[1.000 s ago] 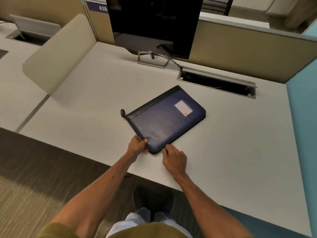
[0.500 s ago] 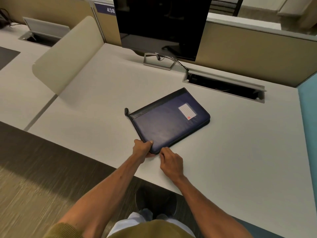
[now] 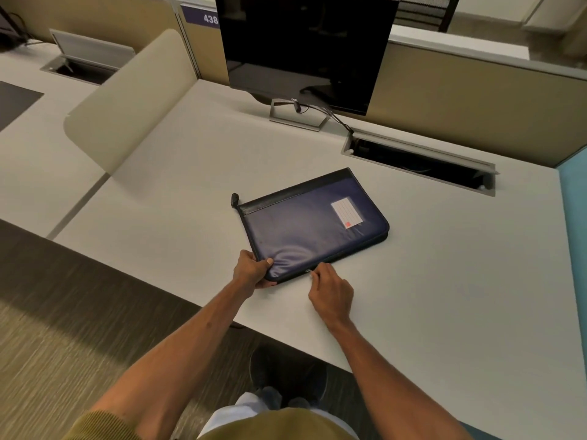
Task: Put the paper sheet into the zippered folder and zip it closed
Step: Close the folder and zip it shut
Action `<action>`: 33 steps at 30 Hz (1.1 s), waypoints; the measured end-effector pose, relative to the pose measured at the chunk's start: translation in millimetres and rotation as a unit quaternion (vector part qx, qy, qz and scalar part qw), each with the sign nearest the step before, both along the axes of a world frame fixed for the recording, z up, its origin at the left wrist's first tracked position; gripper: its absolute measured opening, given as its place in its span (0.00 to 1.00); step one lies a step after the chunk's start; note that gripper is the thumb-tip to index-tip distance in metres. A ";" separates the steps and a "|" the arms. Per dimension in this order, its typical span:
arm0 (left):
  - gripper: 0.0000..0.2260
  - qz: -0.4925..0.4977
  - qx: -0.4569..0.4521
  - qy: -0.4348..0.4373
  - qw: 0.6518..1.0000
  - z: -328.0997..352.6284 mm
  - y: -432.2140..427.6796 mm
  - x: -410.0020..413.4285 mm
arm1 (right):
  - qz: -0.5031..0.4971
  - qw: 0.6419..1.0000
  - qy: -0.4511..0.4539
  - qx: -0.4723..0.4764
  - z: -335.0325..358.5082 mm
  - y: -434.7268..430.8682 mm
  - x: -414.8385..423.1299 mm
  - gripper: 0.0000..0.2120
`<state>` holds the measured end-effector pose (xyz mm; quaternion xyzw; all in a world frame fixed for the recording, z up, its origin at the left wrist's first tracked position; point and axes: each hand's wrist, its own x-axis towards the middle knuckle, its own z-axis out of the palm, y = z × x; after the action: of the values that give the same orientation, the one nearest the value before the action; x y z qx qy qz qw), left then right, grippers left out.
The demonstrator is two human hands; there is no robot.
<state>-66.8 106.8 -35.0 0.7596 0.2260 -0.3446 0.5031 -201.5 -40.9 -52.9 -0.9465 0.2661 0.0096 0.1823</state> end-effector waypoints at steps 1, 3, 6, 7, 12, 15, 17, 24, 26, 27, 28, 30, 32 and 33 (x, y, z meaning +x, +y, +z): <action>0.20 0.000 -0.003 0.001 1.000 -0.7 1.2 1.6 | 0.000 1.000 0.003 -0.006 0.0 -7.5 0.6 0.14; 0.19 0.001 -0.007 0.004 1.000 -2.2 2.1 3.2 | 0.011 1.000 0.006 -0.019 -0.1 -19.8 2.4 0.15; 0.18 0.006 -0.005 0.001 1.000 -3.1 2.4 4.9 | -0.006 1.000 0.004 -0.021 1.2 -29.9 4.3 0.14; 0.18 0.007 -0.002 -0.003 1.000 -3.2 3.0 6.0 | -0.017 1.000 0.003 -0.019 1.2 -33.3 4.3 0.14; 0.17 0.006 0.011 -0.004 1.000 -6.0 6.2 13.2 | -0.026 0.999 0.021 -0.039 2.3 -60.6 3.2 0.15; 0.17 0.010 0.009 -0.001 1.000 -7.1 1.7 12.8 | -0.013 0.999 0.020 -0.049 3.5 -67.7 4.6 0.15; 0.19 0.014 0.011 -0.002 1.000 -7.0 -1.1 12.3 | -0.014 0.999 0.008 -0.041 3.2 -64.7 5.8 0.14; 0.16 0.016 0.008 -0.013 1.000 -4.1 0.2 15.8 | 0.028 0.999 0.002 -0.016 -1.8 -47.8 3.6 0.16; 0.15 0.017 0.003 -0.009 1.000 -3.3 -0.1 15.7 | 0.009 1.000 0.003 -0.020 -0.8 -54.4 4.1 0.16; 0.15 0.018 -0.001 -0.007 1.000 -2.9 -0.5 15.5 | -0.016 1.000 -0.001 -0.021 0.3 -60.9 4.3 0.15; 0.15 0.019 -0.004 -0.006 1.000 -2.3 -0.6 15.5 | -0.048 0.999 -0.006 -0.019 1.6 -69.2 4.1 0.14; 0.14 0.018 -0.004 -0.006 1.000 -1.1 -0.1 15.5 | -0.112 0.994 -0.013 -0.010 3.9 -90.5 2.6 0.12; 0.14 0.008 0.005 -0.009 1.000 0.7 0.1 15.3 | -0.142 0.990 -0.018 -0.009 4.9 -113.5 0.4 0.12; 0.14 0.003 0.011 -0.011 1.000 1.7 0.0 15.5 | -0.146 0.989 -0.020 -0.011 5.3 -123.4 -0.3 0.11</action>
<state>-51.4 106.8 -33.3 0.7681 0.2261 -0.3326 0.4983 -201.8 -164.3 -47.6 -0.8996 0.3974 -0.0387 0.1770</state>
